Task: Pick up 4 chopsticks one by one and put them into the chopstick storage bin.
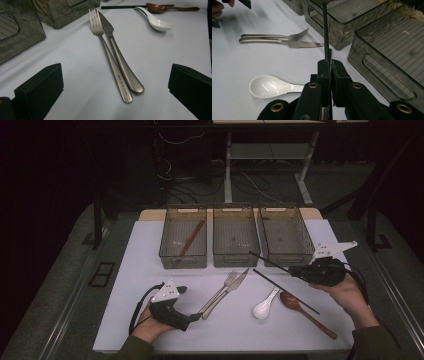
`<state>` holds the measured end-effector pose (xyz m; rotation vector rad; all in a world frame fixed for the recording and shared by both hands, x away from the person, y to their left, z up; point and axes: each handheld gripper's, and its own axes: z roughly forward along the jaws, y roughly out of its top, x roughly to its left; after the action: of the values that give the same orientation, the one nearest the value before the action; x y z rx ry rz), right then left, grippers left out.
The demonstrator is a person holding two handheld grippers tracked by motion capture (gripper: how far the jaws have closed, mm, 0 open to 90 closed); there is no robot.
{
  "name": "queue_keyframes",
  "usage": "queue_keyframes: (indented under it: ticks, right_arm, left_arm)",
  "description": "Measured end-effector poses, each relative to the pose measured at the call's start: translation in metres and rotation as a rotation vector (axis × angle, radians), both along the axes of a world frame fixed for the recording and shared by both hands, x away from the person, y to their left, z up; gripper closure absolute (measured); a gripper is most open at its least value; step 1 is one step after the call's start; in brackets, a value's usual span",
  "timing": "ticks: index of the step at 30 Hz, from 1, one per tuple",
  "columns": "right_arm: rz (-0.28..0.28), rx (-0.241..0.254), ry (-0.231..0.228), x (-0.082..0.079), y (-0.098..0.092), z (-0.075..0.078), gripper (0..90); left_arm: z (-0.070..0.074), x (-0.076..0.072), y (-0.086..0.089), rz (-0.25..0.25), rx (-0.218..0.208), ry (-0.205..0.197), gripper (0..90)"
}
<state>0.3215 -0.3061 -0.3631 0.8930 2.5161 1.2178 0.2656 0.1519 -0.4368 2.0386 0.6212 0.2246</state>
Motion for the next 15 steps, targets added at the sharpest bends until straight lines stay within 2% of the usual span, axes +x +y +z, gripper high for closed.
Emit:
queue_keyframes:
  ticks: [15]
  right_arm:
    - [-0.004,0.023,-0.011,0.018,0.025,0.011,85.9]
  left_arm:
    - [0.001,-0.001,0.000,0.006,-0.014,0.001,0.0]
